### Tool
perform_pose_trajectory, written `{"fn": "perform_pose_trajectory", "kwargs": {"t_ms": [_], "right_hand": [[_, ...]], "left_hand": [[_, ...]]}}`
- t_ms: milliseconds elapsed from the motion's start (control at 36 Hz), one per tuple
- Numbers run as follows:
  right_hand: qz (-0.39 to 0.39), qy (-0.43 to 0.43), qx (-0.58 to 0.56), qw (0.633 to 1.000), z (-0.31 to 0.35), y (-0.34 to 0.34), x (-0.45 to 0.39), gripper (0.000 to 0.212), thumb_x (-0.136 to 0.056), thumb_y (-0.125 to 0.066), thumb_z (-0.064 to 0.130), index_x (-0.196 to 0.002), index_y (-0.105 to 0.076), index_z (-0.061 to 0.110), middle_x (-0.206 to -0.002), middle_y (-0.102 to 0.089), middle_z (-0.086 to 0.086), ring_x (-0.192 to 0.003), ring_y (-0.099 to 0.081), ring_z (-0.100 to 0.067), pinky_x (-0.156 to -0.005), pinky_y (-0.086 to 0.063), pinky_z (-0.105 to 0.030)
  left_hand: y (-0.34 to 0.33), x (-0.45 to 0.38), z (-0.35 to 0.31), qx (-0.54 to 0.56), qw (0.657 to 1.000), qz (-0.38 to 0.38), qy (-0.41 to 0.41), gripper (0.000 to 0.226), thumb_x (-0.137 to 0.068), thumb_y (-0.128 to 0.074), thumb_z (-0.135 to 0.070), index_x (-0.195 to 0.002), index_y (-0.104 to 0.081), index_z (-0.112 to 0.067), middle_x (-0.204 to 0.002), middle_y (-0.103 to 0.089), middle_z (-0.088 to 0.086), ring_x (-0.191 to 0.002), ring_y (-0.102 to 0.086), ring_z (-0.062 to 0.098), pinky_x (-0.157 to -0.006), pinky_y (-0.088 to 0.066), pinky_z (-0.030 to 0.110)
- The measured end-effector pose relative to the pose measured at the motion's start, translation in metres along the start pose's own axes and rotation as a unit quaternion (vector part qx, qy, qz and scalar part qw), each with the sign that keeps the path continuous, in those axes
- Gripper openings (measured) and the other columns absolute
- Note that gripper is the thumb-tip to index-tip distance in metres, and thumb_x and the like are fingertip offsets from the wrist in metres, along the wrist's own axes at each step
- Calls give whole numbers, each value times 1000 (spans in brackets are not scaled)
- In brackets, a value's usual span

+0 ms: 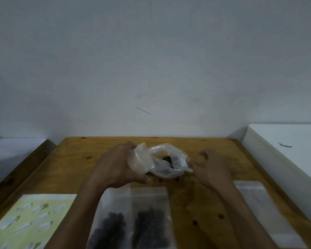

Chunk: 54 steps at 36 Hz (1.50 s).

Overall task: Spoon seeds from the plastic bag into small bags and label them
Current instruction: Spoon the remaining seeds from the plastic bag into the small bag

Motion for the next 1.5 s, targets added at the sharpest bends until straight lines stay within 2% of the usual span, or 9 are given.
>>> {"fn": "perform_pose_trajectory", "kwargs": {"t_ms": [167,361,528,611,972,1111,1306,1417,1500], "right_hand": [[76,-145,-315,935,-40,-49,-3,58,-75,-85,39,-119,-62,10,-84,-75,-9,-65,-70,-17,-55,-53,-25],[66,-180,-376,907,-26,-74,-13,45,-81,-81,22,-120,-63,12,-94,-73,-10,-65,-66,-15,-57,-53,-25],[-61,-59,-249,965,-5,-38,-14,8,-87,-73,11,-90,-72,19,-76,-65,9,-68,-63,-5,-56,-54,-15],[-114,46,-131,984,18,-15,-9,18,-90,-68,12,-107,-75,14,-92,-70,0,-74,-58,-5,-50,-35,-3],[-196,225,-48,953,57,-1,10,13,-87,-71,5,-100,-73,7,-92,-71,-8,-78,-66,-24,-65,-58,-41],[-148,112,-171,968,32,-7,2,31,-81,-79,15,-110,-68,19,-83,-65,11,-73,-60,-2,-63,-45,-13],[-120,-52,-505,853,6,-32,4,23,-83,-78,12,-101,-69,21,-94,-73,0,-87,-71,-15,-71,-60,-28],[-163,97,-332,924,29,-19,20,16,-97,-62,21,-109,-68,29,-98,-72,4,-90,-68,-10,-71,-54,-15],[-232,276,-152,920,59,-2,50,20,-99,-57,16,-112,-72,13,-99,-73,-1,-85,-62,-3,-75,-45,-2]], "left_hand": [[-34,-26,-8,23,994,109,6,110,-49,-92,-59,-142,-43,-29,-133,-48,-6,-106,-44,12,-81,-42,27],[-52,-38,-13,42,989,144,9,98,-53,-92,-55,-135,-48,-25,-120,-50,-10,-104,-49,13,-87,-49,31],[-49,-39,-7,70,991,113,27,78,-49,-94,-54,-111,-55,-28,-103,-57,-11,-90,-55,7,-71,-51,24],[-46,-37,-7,77,992,100,28,68,-52,-93,-51,-104,-56,-28,-97,-58,-11,-84,-54,5,-63,-46,21],[-43,-25,-9,101,989,92,55,59,-48,-96,-45,-93,-63,-24,-90,-65,-8,-79,-61,7,-71,-60,31],[-44,-21,-6,109,987,101,58,58,-47,-95,-45,-92,-68,-21,-87,-69,-6,-78,-66,11,-72,-62,39],[-50,-22,-5,125,985,109,52,59,-43,-94,-50,-88,-72,-20,-85,-73,-3,-77,-70,15,-71,-61,45],[-50,-22,-5,130,985,104,51,59,-42,-93,-52,-87,-72,-21,-84,-73,-4,-76,-69,14,-70,-61,44],[-50,-23,-4,132,985,101,53,60,-42,-93,-53,-88,-70,-23,-86,-71,-6,-77,-68,12,-71,-62,42]]}}
Point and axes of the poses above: each hand's wrist, its own x-axis away from the middle knuckle, its own y-axis out of the back of the hand, z = x × y, the point moved 9 cm from there along -x, towards the middle knuckle
